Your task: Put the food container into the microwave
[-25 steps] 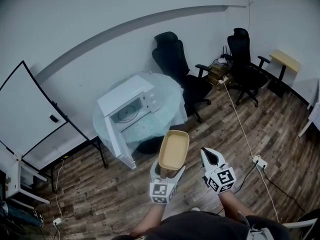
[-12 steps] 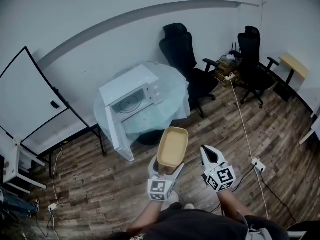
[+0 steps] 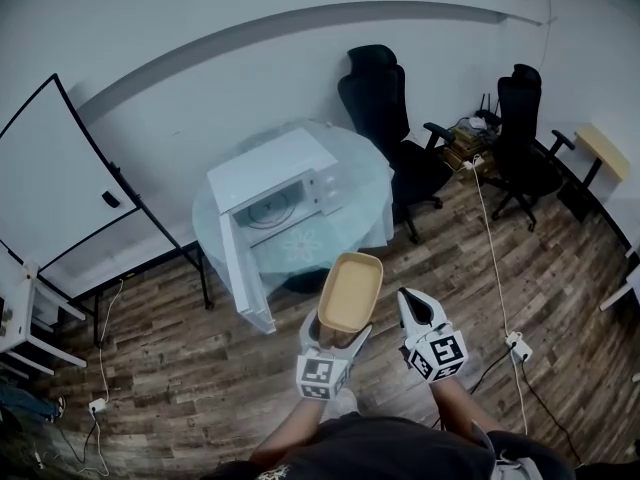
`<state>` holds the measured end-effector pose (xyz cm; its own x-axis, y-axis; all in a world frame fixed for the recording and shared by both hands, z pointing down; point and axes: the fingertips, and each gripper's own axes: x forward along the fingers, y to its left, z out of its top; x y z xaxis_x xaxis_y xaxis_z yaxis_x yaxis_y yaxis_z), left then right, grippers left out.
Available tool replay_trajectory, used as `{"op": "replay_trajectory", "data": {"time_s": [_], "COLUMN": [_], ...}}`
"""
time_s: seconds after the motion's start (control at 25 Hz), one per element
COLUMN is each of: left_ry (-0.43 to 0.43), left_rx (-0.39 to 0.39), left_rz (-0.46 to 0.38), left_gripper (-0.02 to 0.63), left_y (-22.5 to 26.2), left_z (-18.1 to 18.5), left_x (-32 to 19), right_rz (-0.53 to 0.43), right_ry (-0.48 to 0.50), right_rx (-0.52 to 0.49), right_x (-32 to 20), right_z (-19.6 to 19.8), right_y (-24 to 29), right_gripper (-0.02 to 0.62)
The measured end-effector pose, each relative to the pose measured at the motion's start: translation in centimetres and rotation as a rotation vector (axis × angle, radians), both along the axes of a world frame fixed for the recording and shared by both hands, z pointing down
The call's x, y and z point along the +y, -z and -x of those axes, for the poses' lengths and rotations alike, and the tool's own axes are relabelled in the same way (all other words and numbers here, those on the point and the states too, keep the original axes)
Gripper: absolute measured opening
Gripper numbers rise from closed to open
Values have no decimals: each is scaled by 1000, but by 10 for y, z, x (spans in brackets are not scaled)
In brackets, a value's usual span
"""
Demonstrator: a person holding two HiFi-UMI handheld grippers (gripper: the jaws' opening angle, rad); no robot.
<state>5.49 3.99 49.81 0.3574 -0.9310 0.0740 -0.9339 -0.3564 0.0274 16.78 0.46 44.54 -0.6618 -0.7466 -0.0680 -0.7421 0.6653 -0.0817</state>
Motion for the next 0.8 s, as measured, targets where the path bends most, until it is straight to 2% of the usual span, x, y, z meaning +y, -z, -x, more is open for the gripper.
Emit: {"op": "replay_trajectory", "data": {"time_s": [0.36,0.6,0.8], "left_ry": [4,-8,4], "left_rx": [0,14,34], "left_rz": [-14,-18,-15], "left_gripper": [497,495,497], "left_y": [3,6,3], "left_z": [45,66,78], "left_x": [-51,-63,-72], "right_rz": [-1,-1,-8], "right_ry": [-4,6,10], "right_rx": [23,41,56], "right_x": [-50,-57,-64], "right_z": [45,74,84], "right_y": [3,2,6], "right_gripper": [0,2,1]}}
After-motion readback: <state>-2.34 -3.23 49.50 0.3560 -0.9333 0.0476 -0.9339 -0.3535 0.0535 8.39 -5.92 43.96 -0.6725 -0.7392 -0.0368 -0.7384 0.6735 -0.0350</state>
